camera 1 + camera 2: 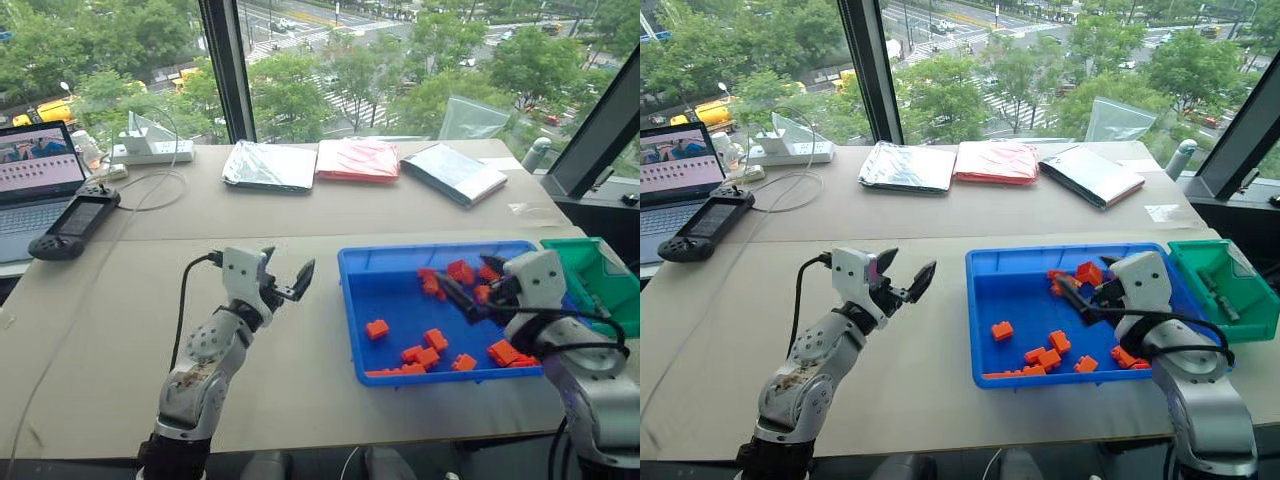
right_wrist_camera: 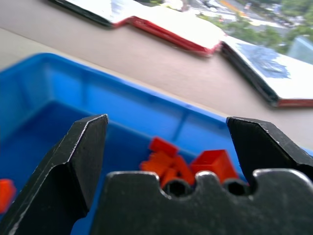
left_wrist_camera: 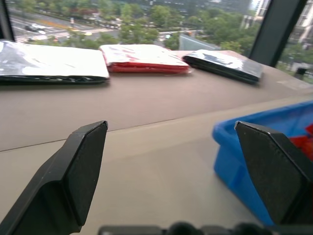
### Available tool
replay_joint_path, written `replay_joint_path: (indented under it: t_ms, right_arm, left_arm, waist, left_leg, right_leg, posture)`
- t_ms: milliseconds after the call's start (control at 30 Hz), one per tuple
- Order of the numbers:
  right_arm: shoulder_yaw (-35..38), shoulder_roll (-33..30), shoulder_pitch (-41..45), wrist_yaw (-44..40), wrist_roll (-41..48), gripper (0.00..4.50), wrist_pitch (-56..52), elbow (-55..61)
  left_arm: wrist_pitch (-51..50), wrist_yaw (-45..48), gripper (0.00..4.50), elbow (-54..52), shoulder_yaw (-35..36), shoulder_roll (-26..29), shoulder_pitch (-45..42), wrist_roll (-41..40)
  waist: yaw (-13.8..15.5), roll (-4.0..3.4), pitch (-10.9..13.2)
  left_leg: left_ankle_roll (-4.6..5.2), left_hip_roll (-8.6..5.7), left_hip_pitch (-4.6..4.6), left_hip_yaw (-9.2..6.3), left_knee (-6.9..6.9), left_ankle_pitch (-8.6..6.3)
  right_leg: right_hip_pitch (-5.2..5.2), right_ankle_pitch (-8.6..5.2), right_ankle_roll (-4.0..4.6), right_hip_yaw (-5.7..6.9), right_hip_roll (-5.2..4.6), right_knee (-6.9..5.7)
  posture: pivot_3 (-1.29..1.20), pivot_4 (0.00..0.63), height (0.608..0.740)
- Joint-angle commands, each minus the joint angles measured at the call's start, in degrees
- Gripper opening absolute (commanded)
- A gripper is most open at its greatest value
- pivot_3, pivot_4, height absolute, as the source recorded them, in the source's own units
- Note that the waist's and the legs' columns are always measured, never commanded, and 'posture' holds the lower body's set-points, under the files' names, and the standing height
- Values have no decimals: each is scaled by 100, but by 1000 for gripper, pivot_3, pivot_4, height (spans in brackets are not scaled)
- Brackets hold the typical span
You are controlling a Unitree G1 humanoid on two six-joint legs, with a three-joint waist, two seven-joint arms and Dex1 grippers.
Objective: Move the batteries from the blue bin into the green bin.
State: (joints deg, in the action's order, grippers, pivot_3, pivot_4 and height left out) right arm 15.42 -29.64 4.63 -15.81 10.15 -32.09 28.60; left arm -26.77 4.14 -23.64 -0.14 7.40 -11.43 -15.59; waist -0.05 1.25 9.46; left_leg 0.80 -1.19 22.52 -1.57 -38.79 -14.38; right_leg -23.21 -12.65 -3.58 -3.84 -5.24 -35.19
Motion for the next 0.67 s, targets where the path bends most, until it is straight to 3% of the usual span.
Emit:
replay_joint_path:
  t_ms: [33, 233, 667]
  right_arm:
    - [-111, 260, 82, 582, -393, 4491, -27, 242]
    - [-325, 569, 321, 993, -769, 4491, 85, -164]
    - [-456, 686, 351, 1020, -1035, 4491, 224, -331]
  left_arm:
    - [5, -621, 4500, -156, 159, -185, -100, 412]
    - [-61, -734, 4500, -128, 284, -195, -78, 570]
    - [-78, -700, 4500, -163, 308, -246, -62, 671]
  waist:
    - [4, -1, 0]
    - [-6, -1, 0]
    - [-46, -1, 0]
  left_leg:
    - [0, -1, 2, 0, 6, 0]
    - [-3, -5, 8, 2, -1, 1]
    - [-3, -4, 8, 3, 0, 2]
  right_leg:
    - [-3, 0, 0, 0, -1, 0]
    - [-6, 1, 0, -1, -5, 0]
    - [-5, 1, 0, 0, -3, -1]
  posture:
    - [0, 150, 740]
    - [0, 150, 740]
    - [0, 150, 740]
